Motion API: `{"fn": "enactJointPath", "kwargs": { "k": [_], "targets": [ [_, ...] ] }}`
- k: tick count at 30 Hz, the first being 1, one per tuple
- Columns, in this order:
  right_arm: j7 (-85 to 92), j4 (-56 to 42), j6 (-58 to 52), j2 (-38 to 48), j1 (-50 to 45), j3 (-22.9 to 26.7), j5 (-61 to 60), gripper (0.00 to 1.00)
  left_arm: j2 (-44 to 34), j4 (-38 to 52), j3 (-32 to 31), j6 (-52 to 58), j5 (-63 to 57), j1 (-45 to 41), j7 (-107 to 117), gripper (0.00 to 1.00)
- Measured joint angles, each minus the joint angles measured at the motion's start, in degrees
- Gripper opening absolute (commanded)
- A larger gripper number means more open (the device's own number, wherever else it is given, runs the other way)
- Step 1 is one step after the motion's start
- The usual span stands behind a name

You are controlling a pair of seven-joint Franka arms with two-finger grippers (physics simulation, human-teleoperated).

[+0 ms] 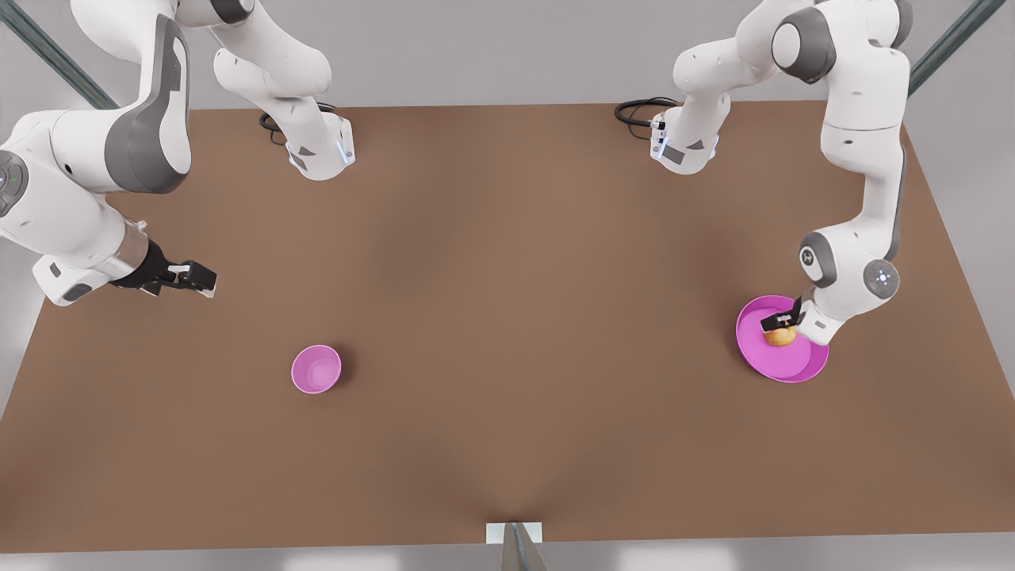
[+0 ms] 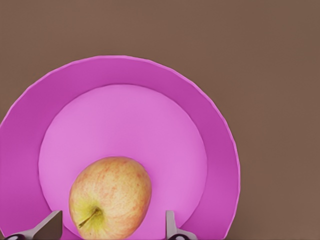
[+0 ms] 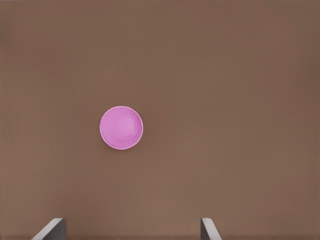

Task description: Use the left arm to pick up the apple from the plate, transfer it to the gripper of the right arm, and then use the right arm to place it into the bowl

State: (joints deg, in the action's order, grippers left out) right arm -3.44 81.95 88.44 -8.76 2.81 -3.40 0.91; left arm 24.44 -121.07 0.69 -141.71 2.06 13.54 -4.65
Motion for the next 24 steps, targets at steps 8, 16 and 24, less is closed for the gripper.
{"fn": "enactJointPath", "kwargs": {
  "k": [8,16,24],
  "targets": [
    [0.0,0.0,0.0,0.0,0.0,0.1,0.0,1.00,2.1,0.9,0.4,-1.8,0.0,0.0,-1.4,1.00],
    [0.0,0.1,0.0,-0.2,0.0,0.1,0.0,1.00,3.7,1.9,0.4,-3.7,0.0,0.0,-2.3,1.00],
    [0.0,0.1,0.0,-0.3,0.0,0.1,0.0,1.00,4.9,2.1,0.4,-4.8,0.0,0.0,-2.9,0.98]
  ]
}}
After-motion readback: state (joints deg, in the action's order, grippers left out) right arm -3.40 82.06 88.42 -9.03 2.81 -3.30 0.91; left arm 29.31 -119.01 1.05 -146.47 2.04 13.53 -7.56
